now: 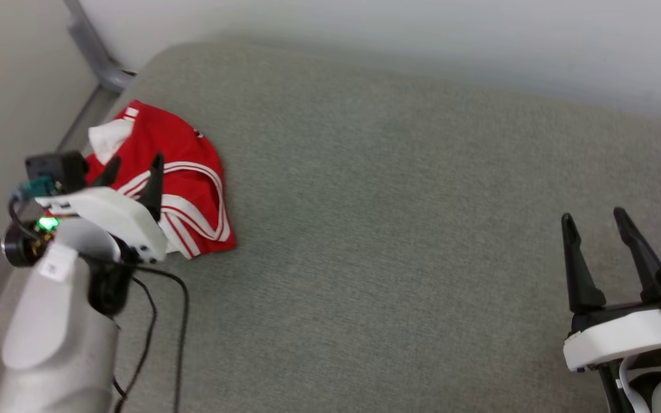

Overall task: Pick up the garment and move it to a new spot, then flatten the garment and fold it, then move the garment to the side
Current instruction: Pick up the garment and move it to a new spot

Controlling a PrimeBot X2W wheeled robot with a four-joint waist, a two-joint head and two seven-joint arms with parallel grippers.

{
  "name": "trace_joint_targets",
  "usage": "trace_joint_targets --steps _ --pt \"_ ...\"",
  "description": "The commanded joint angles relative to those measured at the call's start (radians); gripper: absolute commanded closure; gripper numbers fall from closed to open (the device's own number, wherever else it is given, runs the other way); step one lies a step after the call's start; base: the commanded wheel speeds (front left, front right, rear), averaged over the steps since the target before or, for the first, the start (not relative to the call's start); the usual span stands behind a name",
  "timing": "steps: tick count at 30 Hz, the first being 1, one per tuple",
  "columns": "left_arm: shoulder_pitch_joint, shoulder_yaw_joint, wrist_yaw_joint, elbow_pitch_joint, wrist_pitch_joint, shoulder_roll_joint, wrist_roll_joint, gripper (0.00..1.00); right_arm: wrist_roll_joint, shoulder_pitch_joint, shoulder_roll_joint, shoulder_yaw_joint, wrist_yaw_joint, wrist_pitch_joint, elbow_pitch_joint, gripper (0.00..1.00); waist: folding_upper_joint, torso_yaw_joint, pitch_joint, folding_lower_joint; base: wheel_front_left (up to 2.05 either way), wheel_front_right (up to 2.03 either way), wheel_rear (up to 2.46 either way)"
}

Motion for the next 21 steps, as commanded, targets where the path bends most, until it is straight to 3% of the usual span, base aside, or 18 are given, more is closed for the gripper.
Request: trace_joint_targets --steps 1,7,12,16,21 --pt "-0.049 -0.008 -0.006 0.035 0.046 0.028 -0.023 0.0 -0.011 -0.023 0.0 -0.001 -0.001 0.002 -0.007 0.0 0.0 -0.056 0.069 -0.0001 0.0 0.0 0.0" --pt "-0.178 -0.069 -0.007 0.183 0.28 0.132 -0.137 0.0 -0.019 -0.067 0.0 0.007 -0.001 0.0 -0.012 0.0 0.0 -0.11 0.171 -0.0001 0.0 0.0 0.0" --pt "-0.232 -0.103 -0.007 0.278 0.385 0.202 -0.211 0.0 -0.022 -0.097 0.0 0.011 -0.001 -0.009 -0.002 0.0 0.0 -0.137 0.241 -0.0001 0.0 0.0 0.0" --pt "-0.25 -0.118 -0.007 0.355 0.446 0.227 -0.248 0.0 -0.025 -0.117 0.0 0.014 -0.001 -0.018 0.003 0.0 0.0 -0.147 0.28 -0.0001 0.0 0.0 0.0" --pt "-0.238 -0.163 -0.006 0.453 0.554 0.212 -0.272 0.0 -0.027 -0.135 0.0 0.012 -0.001 -0.022 0.011 0.0 0.0 -0.148 0.297 -0.0001 0.0 0.0 0.0"
